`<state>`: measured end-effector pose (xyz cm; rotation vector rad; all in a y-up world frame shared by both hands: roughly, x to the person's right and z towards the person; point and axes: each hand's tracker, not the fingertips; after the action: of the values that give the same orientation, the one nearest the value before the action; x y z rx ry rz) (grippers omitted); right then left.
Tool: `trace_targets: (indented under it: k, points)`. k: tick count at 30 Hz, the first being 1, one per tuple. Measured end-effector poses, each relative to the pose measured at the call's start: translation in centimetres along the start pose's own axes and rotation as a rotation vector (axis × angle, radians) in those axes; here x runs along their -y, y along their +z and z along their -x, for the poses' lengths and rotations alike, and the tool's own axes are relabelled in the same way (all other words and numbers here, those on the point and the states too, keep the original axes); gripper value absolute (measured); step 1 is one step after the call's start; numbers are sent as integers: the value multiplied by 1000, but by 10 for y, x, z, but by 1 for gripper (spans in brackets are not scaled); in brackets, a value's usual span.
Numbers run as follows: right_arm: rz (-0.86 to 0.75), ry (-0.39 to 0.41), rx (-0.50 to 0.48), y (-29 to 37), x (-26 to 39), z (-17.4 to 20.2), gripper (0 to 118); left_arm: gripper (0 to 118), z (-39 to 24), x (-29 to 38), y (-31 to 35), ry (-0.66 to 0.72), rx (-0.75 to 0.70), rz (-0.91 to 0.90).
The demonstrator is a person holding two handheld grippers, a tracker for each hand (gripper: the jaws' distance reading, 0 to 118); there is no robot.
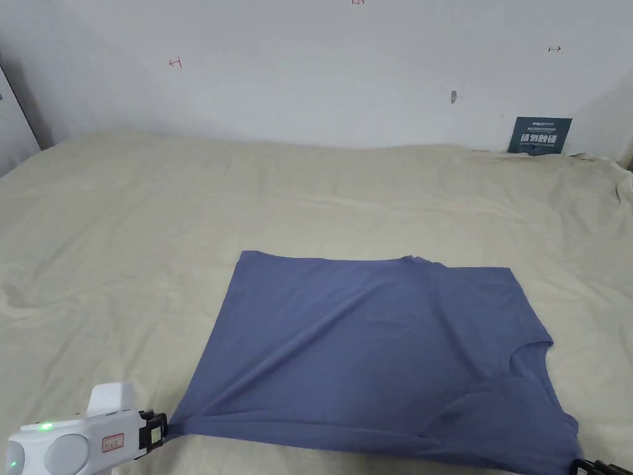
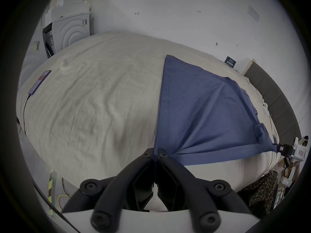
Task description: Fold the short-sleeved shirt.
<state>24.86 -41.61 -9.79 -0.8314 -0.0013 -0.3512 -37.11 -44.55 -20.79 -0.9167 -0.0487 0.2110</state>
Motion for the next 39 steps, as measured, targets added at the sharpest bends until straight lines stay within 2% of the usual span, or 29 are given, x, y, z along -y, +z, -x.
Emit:
trace_targets:
  k: [7, 16, 22, 23, 25, 26, 27, 28, 30, 31, 33, 39]
  points:
    - [22, -6, 12, -1, 11, -9, 4, 0, 7, 12, 3, -9, -10, 12]
    - [116, 0, 158, -49, 25, -14, 4, 0, -6, 24, -31, -39, -87, 103]
    - [136, -19, 184, -59, 31, -17, 4, 1, -6, 30, -35, 13, -101, 105]
    - [135, -21, 186, -58, 29, -16, 4, 5, -7, 29, -35, 11, -102, 107]
    - [140, -11, 196, -57, 23, -14, 6, 21, -9, 27, -32, 12, -102, 107]
    - [141, 5, 197, -54, 26, -7, 11, 34, -11, 26, -30, 14, -109, 107]
    - [139, 19, 199, -52, 24, -4, 23, 56, -13, 24, -29, 12, -126, 107]
    - [136, 42, 203, -49, 20, -1, 42, 73, -16, 22, -26, 7, -146, 100]
    - [122, 74, 202, -43, 14, 7, 90, 97, -21, 19, -19, 12, -163, 64]
    - [104, 81, 197, -38, 11, 11, 100, 102, -23, 16, -15, 26, -156, 35]
    - [37, 94, 195, -26, 0, 18, 102, 106, -29, 8, -6, 46, -122, -6]
    - [-143, 151, 141, 14, -36, 49, 102, 106, -61, -19, 45, 2, -53, -237]
